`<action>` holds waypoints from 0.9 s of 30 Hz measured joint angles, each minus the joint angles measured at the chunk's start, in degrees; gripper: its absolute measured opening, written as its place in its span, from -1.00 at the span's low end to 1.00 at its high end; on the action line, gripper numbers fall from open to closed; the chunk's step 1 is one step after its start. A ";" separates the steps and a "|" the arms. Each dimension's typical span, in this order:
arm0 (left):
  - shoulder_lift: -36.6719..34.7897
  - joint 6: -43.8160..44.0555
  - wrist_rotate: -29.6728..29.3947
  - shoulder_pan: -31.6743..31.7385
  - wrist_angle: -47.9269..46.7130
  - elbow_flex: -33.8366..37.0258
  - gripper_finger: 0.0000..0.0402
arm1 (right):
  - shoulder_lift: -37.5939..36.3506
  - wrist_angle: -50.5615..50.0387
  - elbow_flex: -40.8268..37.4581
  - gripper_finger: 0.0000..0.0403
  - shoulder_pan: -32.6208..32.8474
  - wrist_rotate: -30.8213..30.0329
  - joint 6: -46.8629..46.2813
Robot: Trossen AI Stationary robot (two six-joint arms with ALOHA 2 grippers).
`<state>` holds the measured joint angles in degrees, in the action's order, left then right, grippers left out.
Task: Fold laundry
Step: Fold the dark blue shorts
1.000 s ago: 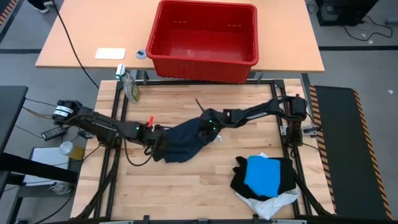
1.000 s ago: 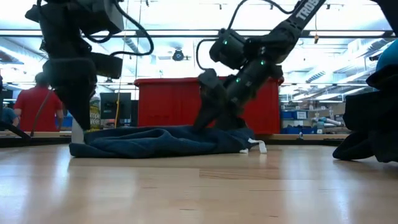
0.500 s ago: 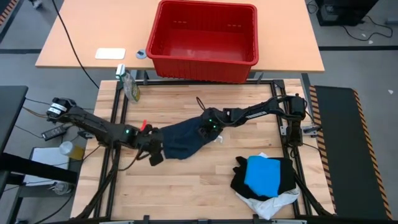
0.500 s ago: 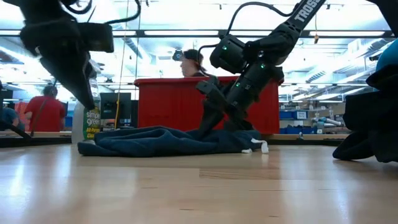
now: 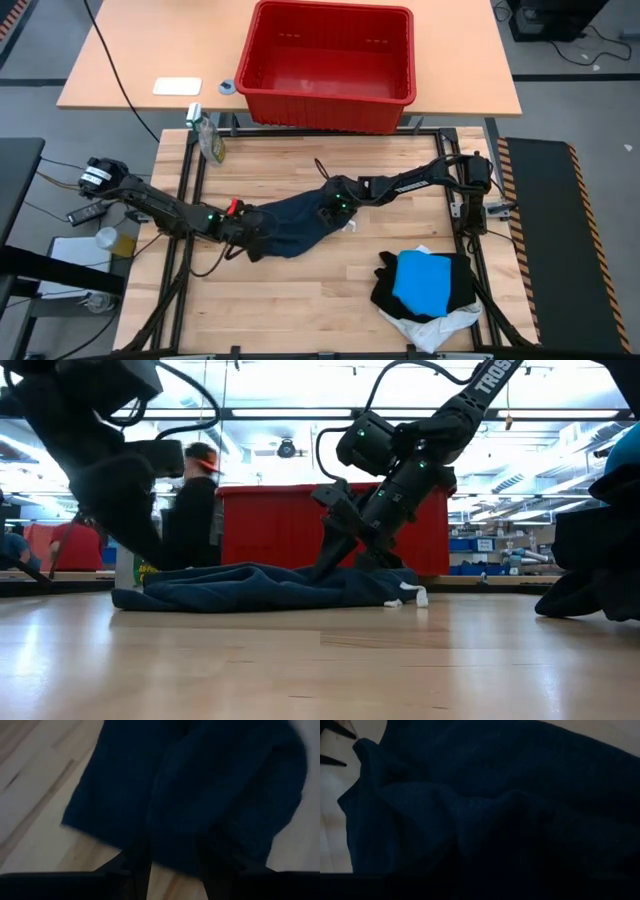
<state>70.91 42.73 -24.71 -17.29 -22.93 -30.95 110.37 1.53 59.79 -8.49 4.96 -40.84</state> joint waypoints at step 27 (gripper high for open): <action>5.27 -16.86 15.01 9.74 4.82 1.35 -0.93 | 0.00 0.14 0.00 0.22 0.87 0.41 -0.81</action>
<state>76.18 25.87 -9.69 -7.55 -18.11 -29.61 110.37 1.67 59.79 -7.62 5.37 -41.65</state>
